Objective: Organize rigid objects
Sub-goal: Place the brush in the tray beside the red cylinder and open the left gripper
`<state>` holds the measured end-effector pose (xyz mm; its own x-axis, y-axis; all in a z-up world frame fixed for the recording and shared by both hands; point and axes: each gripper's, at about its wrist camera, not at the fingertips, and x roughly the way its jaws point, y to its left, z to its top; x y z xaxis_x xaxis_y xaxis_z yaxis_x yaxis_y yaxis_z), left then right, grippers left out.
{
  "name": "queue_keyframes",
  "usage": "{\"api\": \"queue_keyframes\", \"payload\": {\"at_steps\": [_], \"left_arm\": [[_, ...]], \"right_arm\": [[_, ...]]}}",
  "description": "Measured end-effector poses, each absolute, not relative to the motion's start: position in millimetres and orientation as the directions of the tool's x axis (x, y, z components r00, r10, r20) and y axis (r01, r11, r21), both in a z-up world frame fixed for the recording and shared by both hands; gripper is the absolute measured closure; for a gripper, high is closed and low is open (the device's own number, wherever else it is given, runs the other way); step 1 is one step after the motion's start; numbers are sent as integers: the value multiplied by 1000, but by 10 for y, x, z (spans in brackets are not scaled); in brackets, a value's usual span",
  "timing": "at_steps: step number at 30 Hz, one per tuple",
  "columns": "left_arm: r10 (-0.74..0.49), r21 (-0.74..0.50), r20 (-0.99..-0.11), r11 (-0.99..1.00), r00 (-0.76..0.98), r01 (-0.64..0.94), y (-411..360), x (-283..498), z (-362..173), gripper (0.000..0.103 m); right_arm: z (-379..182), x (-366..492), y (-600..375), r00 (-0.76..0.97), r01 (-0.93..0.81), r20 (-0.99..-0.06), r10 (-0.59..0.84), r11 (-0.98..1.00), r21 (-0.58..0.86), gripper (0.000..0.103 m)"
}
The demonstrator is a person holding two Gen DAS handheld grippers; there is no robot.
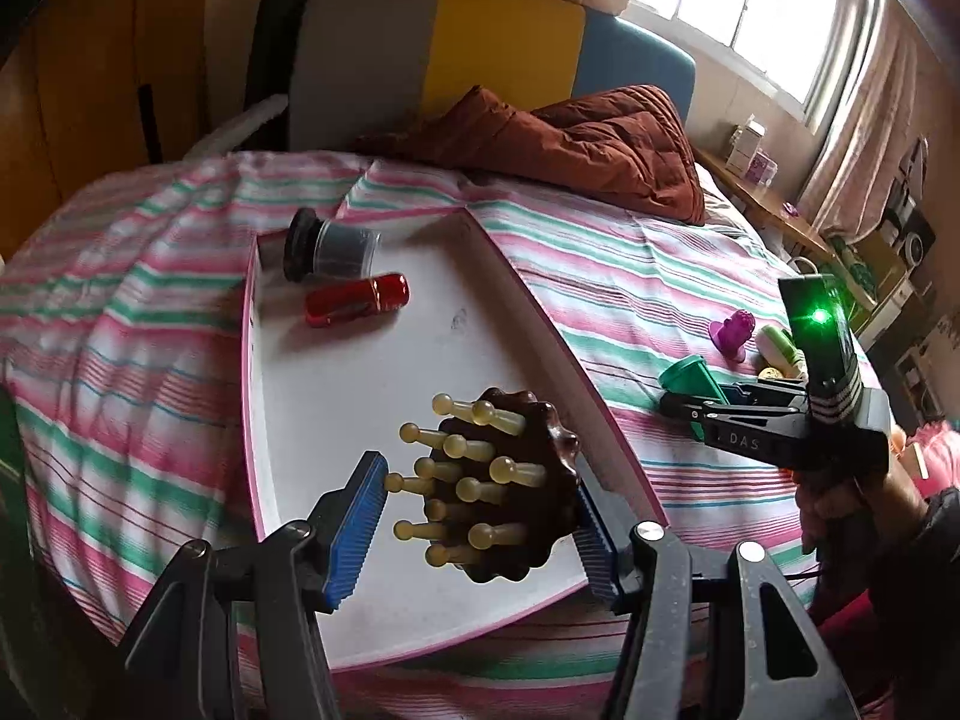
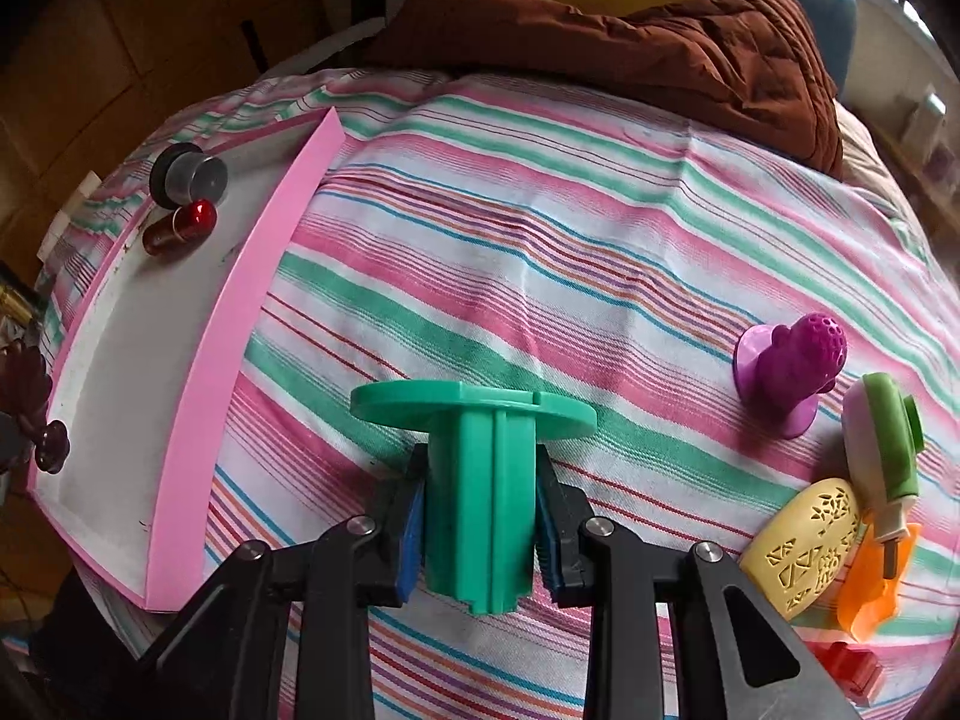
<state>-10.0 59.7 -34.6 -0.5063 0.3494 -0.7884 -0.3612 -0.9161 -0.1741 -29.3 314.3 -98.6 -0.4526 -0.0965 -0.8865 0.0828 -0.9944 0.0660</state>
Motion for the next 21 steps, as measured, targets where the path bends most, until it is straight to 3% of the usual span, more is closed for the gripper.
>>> {"api": "queue_keyframes", "payload": {"at_steps": [5,21], "left_arm": [[397,-270,-803,-908,-444,-321,495,-188,-467,43],[432,-327,-798,-896,-420,-301,546,-521,-509,43]], "right_arm": [[-999,-298,3123,-459,96,-885,-81,-995,41,72],[-1032,-374,3073,-467,113,-883,-53,-994,-1,72]]}}
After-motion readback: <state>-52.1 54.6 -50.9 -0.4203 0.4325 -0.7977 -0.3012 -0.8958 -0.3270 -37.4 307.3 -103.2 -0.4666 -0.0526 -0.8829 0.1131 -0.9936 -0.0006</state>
